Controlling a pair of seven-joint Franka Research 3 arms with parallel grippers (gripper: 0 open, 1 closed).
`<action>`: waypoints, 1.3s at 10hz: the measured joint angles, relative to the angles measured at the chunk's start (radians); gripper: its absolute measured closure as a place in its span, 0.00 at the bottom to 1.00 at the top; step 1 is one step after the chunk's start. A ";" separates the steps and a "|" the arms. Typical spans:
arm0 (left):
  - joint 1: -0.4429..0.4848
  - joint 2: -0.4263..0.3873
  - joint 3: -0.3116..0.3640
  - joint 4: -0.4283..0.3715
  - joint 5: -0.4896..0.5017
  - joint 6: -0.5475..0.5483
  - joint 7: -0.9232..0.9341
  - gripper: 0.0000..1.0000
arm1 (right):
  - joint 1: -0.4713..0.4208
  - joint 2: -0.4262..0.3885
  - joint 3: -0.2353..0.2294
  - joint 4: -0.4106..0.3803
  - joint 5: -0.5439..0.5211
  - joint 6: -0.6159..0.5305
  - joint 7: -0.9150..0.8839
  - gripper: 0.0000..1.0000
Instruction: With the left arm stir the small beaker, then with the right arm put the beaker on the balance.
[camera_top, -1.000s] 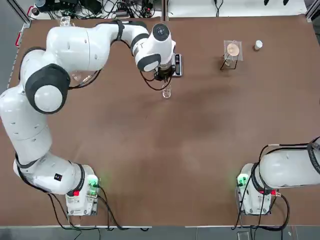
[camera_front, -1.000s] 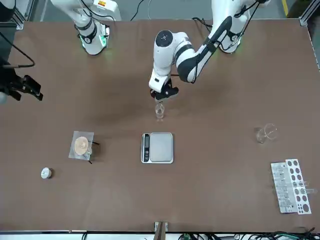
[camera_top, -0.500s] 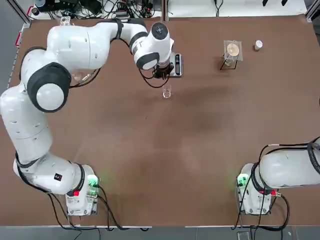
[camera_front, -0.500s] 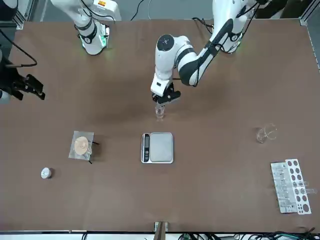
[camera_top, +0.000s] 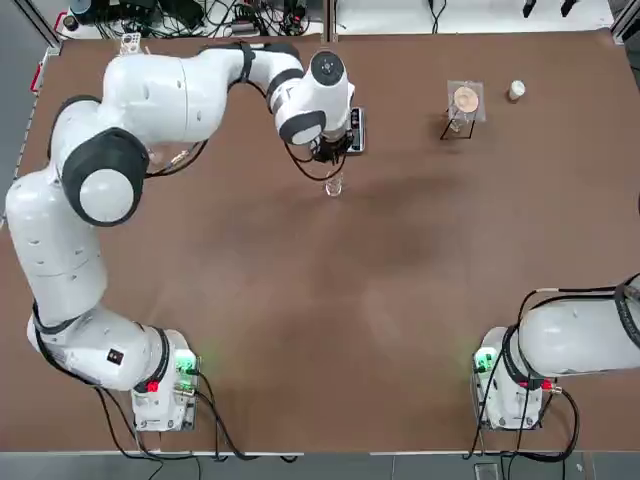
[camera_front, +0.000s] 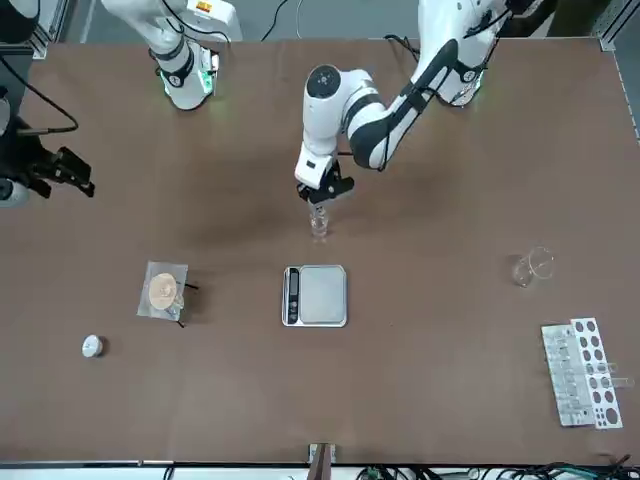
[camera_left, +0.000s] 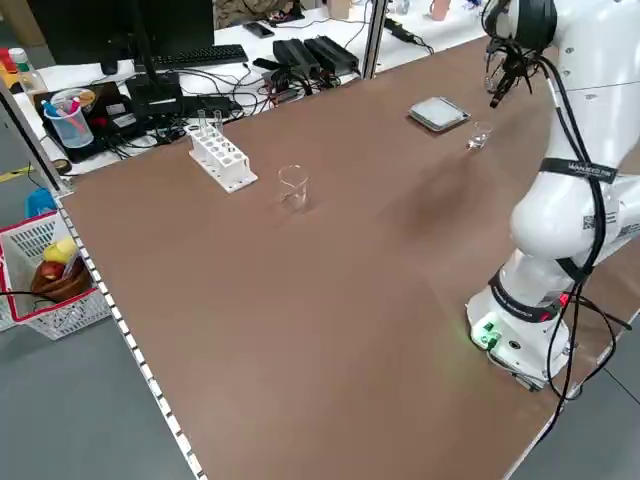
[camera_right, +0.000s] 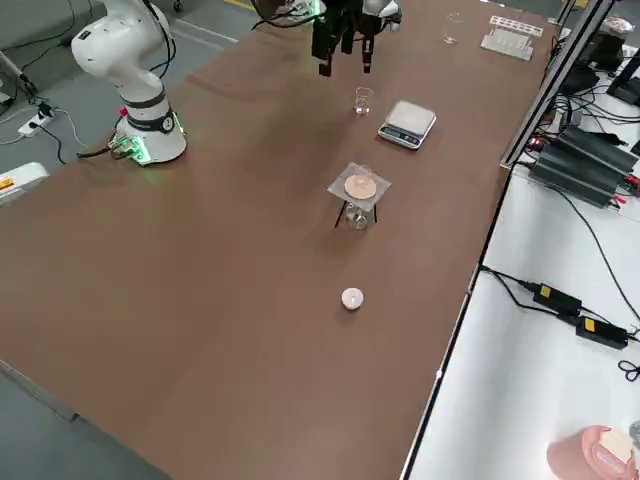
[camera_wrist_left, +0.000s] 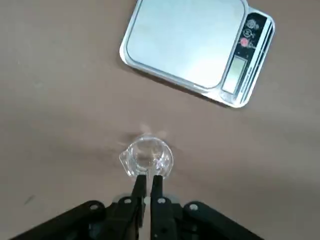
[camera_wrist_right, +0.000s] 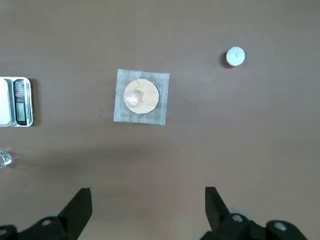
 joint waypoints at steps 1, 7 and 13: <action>0.003 0.000 0.002 0.000 0.010 -0.012 0.000 0.93 | 0.000 0.000 0.000 0.000 0.000 0.000 0.000 0.00; 0.008 0.000 0.009 0.013 0.032 -0.016 -0.006 0.93 | 0.000 0.000 0.000 0.000 0.000 0.000 0.000 0.00; -0.015 0.001 0.014 0.008 0.033 -0.046 -0.029 0.93 | 0.000 0.000 -0.001 0.000 0.000 0.000 0.000 0.00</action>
